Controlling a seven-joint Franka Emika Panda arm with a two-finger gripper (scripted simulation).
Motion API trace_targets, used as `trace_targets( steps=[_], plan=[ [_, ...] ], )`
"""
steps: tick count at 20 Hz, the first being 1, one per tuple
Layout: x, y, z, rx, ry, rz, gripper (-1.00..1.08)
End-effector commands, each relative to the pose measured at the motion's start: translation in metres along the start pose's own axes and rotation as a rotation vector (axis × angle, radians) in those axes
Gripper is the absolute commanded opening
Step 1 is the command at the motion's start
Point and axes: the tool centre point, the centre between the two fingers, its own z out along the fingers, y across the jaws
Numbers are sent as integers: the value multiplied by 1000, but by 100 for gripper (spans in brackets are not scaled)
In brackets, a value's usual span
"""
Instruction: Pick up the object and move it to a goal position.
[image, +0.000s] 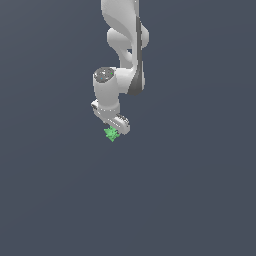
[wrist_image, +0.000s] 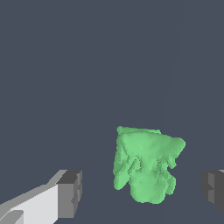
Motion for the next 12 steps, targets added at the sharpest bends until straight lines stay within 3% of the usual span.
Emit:
trace_targets(
  steps=[1, 12],
  plan=[
    [-3, 7, 4, 0, 2, 44, 100],
    [-7, 15, 11, -1, 3, 85, 100]
  ],
)
